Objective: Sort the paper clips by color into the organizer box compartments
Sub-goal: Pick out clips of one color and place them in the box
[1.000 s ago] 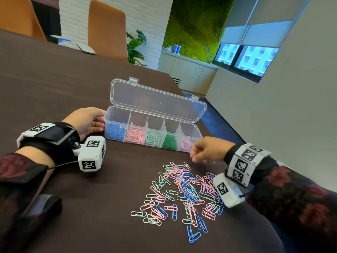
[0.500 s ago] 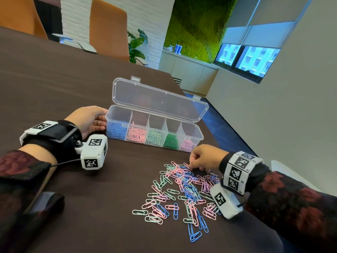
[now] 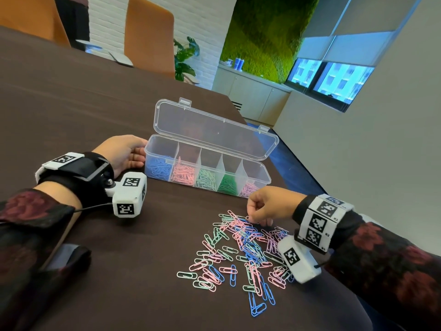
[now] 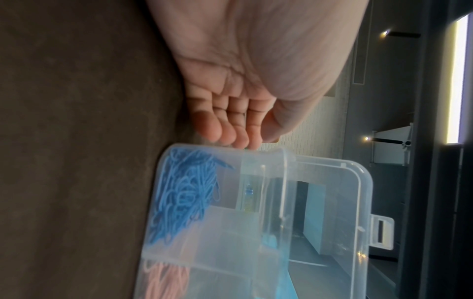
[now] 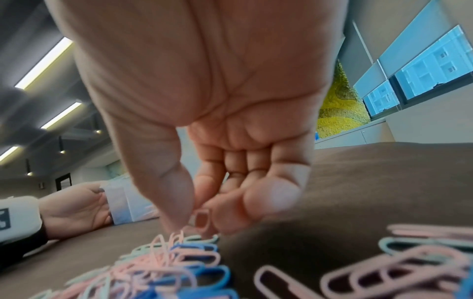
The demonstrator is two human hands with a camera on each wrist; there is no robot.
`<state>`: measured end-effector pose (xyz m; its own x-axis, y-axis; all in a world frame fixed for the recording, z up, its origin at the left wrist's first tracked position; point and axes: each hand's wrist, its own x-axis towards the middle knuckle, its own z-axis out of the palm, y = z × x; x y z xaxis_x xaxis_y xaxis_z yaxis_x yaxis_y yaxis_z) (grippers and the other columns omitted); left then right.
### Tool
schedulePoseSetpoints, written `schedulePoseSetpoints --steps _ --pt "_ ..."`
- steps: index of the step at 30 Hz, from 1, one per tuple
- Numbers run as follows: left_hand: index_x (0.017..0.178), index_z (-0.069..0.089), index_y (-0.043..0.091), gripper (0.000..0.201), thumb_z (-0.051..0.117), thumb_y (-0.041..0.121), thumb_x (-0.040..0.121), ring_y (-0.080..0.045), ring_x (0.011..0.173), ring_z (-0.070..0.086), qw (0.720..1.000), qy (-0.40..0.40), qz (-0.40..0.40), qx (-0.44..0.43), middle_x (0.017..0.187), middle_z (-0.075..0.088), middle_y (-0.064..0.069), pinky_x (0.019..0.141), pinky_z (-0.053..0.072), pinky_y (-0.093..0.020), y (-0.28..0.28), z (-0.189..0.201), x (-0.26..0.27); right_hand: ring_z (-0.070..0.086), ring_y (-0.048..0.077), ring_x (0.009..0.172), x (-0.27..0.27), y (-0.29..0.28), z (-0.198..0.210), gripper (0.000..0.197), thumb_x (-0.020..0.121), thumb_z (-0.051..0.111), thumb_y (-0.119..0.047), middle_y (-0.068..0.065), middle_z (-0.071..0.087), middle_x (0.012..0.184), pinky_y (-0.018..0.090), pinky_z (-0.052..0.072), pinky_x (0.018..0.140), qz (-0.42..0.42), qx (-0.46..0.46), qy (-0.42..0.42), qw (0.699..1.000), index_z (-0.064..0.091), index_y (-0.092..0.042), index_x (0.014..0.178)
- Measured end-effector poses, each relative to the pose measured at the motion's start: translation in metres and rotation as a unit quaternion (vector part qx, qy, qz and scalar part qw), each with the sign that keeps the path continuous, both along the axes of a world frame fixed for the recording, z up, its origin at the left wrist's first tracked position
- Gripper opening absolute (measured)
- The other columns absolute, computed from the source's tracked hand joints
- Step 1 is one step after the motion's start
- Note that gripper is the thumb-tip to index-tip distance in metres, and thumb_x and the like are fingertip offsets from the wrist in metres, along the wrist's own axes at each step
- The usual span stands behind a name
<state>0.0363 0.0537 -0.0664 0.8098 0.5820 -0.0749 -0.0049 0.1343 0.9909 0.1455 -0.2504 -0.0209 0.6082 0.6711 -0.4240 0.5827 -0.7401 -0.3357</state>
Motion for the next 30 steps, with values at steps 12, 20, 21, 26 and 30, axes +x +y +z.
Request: schedulePoseSetpoints --steps 12,20,21,26,30 --pt "0.078 0.058 0.01 0.012 0.052 0.011 0.089 -0.005 0.042 0.046 1.0 -0.004 0.001 -0.001 0.055 0.051 0.002 0.041 0.042 -0.012 0.0 -0.001 0.0 0.047 0.001 0.049 -0.004 0.001 -0.012 0.018 0.085 0.066 -0.011 -0.005 0.058 0.066 0.014 0.043 0.049 0.035 -0.035 -0.04 0.998 0.056 -0.018 0.072" --pt "0.078 0.058 0.01 0.012 0.053 0.012 0.089 -0.007 0.047 0.046 1.0 -0.006 -0.004 0.001 0.063 0.05 -0.001 0.041 0.042 -0.012 0.0 -0.001 0.0 0.059 0.004 0.049 0.003 -0.008 -0.006 0.022 0.083 0.062 0.007 0.003 0.064 0.064 0.015 0.048 0.052 -0.042 0.103 0.08 0.991 0.052 -0.009 0.072" --pt "0.078 0.058 0.01 0.012 0.053 0.012 0.089 -0.007 0.046 0.046 1.0 -0.006 -0.005 0.002 0.063 0.05 -0.001 0.041 0.042 -0.012 0.0 -0.001 0.0 0.06 0.006 0.049 0.004 -0.009 -0.005 0.022 0.083 0.061 0.01 0.003 0.065 0.062 0.016 0.049 0.051 -0.047 0.124 0.097 0.986 0.051 -0.007 0.072" --pt "0.079 0.059 0.01 0.013 0.051 0.012 0.089 -0.008 0.048 0.046 1.0 -0.004 -0.004 0.005 0.065 0.05 -0.002 0.042 0.042 -0.013 0.0 -0.002 0.0 0.061 0.009 0.05 0.009 -0.011 -0.005 0.02 0.083 0.06 0.013 0.001 0.065 0.058 0.018 0.051 0.05 -0.062 0.164 0.16 0.971 0.055 -0.006 0.082" --pt "0.08 0.06 0.01 0.013 0.051 0.012 0.089 -0.008 0.049 0.046 1.0 -0.004 -0.003 0.005 0.065 0.051 -0.002 0.042 0.043 -0.012 0.001 -0.002 -0.001 0.061 0.008 0.051 0.01 -0.015 -0.01 0.02 0.084 0.058 0.014 0.0 0.066 0.06 0.017 0.05 0.049 -0.077 0.142 0.158 0.974 0.059 -0.006 0.086"
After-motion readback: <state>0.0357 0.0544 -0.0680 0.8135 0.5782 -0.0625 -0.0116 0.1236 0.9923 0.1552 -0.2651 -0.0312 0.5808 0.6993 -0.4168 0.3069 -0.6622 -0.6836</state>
